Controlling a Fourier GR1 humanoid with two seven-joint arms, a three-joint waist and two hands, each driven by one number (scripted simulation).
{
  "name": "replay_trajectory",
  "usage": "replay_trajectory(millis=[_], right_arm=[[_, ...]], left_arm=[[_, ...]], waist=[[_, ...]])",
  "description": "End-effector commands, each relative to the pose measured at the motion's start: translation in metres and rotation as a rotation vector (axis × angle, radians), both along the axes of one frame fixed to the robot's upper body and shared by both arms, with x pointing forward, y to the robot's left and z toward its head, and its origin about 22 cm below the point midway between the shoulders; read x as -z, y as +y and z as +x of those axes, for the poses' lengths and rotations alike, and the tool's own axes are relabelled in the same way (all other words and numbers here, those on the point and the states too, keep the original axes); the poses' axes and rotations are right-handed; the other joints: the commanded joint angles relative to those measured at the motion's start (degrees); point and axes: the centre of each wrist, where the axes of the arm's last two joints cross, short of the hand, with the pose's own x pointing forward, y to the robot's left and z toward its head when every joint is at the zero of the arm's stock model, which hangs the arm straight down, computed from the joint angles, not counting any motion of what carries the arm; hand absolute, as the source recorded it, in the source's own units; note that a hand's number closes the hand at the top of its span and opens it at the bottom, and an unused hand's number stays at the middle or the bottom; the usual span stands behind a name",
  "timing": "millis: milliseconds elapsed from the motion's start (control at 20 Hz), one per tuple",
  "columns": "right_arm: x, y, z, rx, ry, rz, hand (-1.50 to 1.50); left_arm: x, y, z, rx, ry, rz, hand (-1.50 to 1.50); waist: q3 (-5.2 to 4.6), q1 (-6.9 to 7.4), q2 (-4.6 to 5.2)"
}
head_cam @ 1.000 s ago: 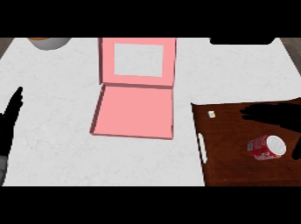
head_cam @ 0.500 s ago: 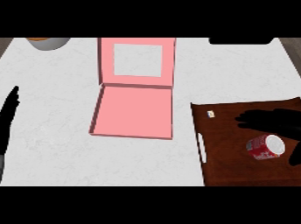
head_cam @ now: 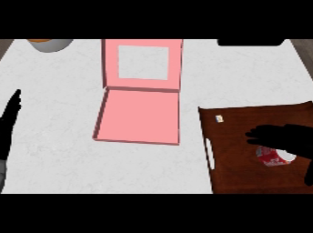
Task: Pick the can from the tray and place it in the cardboard box
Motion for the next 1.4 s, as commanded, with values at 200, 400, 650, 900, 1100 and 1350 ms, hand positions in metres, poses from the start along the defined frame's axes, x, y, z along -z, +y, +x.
replay_trajectory(millis=[200,400,650,900,1100,1350], right_arm=[[0.032,0.034,0.014,0.026,-0.137,0.114,1.5],[0.036,0.024,0.018,0.045,-0.198,0.121,1.5],[-0.004,0.02,0.027,0.074,-0.345,0.213,1.5],[0.076,0.006,-0.03,0.84,-0.269,0.062,1.5],[0.081,0.003,-0.046,1.14,-0.366,0.031,1.5],[0.064,0.052,-0.039,1.288,-0.572,0.142,1.5]], left_arm=[[-0.013,0.002,0.015,0.002,0.003,-0.007,0.0],[-0.004,-0.014,-0.005,0.006,0.008,-0.018,0.0],[-0.019,-0.014,-0.006,-0.001,-0.014,-0.001,0.0],[0.001,0.019,-0.019,-0.12,0.032,0.009,0.0],[0.008,0.03,-0.033,-0.17,0.064,0.023,0.0],[0.006,0.037,-0.036,-0.175,0.069,0.022,0.0]], waist=[[0.07,0.31,0.17],[0.06,0.46,0.11],[0.05,0.19,-0.13],[-0.46,-8.67,-2.16],[-0.99,-11.31,-3.37],[-1.16,-10.05,-3.56]])
